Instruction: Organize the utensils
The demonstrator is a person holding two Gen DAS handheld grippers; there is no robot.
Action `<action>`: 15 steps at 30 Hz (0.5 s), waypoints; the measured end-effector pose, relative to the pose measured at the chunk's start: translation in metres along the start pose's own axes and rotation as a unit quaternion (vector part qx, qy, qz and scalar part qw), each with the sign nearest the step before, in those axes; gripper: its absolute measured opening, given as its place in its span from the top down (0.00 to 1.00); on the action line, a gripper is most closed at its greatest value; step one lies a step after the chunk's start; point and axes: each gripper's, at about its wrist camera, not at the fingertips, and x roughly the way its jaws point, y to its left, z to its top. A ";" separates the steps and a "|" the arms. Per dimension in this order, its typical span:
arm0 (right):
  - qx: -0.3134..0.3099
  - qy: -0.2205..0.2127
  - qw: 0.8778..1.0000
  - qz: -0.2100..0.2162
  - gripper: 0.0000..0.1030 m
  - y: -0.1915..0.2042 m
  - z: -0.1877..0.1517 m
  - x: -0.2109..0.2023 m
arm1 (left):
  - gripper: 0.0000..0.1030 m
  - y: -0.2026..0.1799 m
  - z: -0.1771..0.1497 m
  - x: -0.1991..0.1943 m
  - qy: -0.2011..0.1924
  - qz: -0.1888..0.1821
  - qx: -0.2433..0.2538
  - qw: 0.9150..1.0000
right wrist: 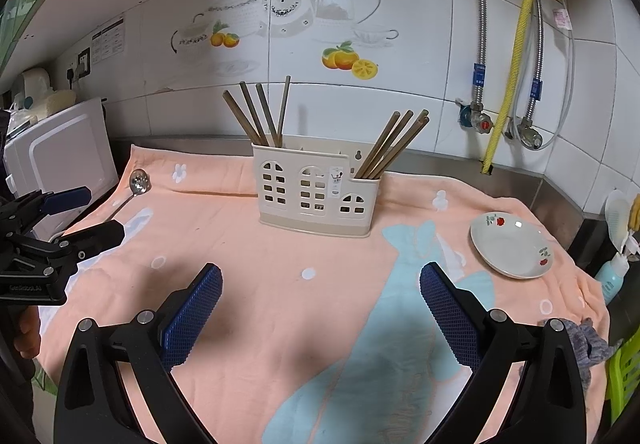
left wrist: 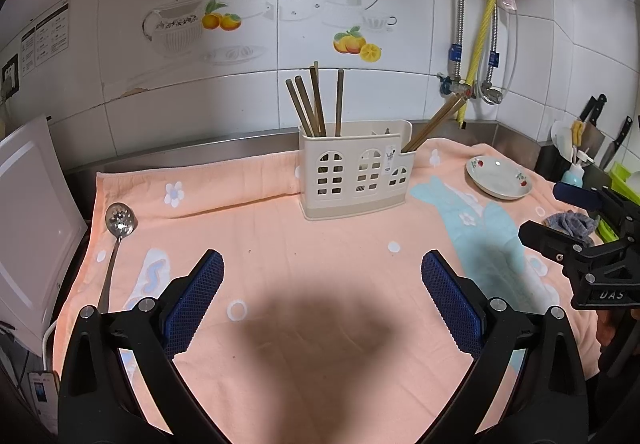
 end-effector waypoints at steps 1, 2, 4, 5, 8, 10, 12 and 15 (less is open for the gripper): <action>0.000 0.000 1.000 0.000 0.07 0.000 0.000 0.000 | 0.05 0.000 0.000 0.000 0.000 0.000 0.000 1.000; 0.000 0.000 1.000 0.001 0.07 0.000 0.000 0.000 | 0.05 0.000 0.000 0.000 0.000 0.000 0.000 1.000; 0.000 0.001 1.000 0.001 0.07 0.001 0.000 0.000 | 0.05 -0.001 0.000 0.000 -0.001 -0.001 0.000 1.000; 0.000 0.001 1.000 0.001 0.07 0.001 0.000 0.000 | 0.05 -0.001 0.000 0.000 0.000 -0.001 0.000 1.000; 0.000 0.001 1.000 0.001 0.07 0.001 0.000 0.000 | 0.05 -0.001 -0.001 0.000 0.000 -0.001 -0.001 1.000; 0.000 0.001 1.000 0.001 0.07 0.001 -0.001 0.001 | 0.05 -0.002 -0.001 0.000 0.001 -0.001 -0.001 1.000; 0.000 0.001 1.000 0.001 0.07 0.001 -0.001 0.001 | 0.05 -0.002 -0.001 0.000 0.001 -0.001 -0.001 1.000; 0.000 0.002 1.000 0.002 0.07 0.001 -0.001 0.001 | 0.05 -0.003 -0.001 0.000 0.001 -0.002 -0.002 1.000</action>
